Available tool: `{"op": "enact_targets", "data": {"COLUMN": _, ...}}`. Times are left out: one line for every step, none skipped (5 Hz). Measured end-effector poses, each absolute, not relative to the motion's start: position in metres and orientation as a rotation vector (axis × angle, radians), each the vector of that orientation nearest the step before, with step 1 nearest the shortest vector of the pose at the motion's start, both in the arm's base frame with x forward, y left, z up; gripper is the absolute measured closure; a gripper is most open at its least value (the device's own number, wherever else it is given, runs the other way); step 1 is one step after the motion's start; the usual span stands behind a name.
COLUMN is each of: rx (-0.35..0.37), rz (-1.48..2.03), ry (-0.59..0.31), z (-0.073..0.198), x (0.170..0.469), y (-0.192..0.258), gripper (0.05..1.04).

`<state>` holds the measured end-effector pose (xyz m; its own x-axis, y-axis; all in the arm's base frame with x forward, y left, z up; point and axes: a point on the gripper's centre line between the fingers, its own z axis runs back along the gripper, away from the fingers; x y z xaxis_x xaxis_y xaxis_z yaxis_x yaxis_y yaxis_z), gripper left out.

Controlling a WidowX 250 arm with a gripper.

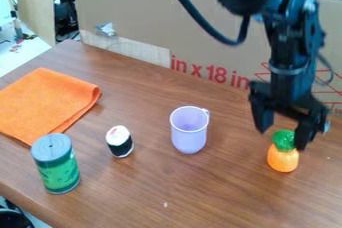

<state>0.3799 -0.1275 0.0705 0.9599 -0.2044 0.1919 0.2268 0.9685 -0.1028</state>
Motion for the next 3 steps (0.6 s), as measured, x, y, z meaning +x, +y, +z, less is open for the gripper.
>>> {"op": "enact_targets", "data": {"rx": -0.130, "rz": -0.202, "ry": -0.221, "z": 0.094, "x": 0.378, "y": -0.126, "gripper": 0.082}}
{"op": "enact_targets", "data": {"rx": -0.117, "rz": -0.187, "ry": -0.230, "z": 0.109, "x": 0.355, "y": -0.117, "gripper": 0.082}}
{"op": "enact_targets", "data": {"rx": -0.044, "rz": -0.146, "ry": -0.212, "z": 0.124, "x": 0.319, "y": -0.098, "gripper": 0.082}}
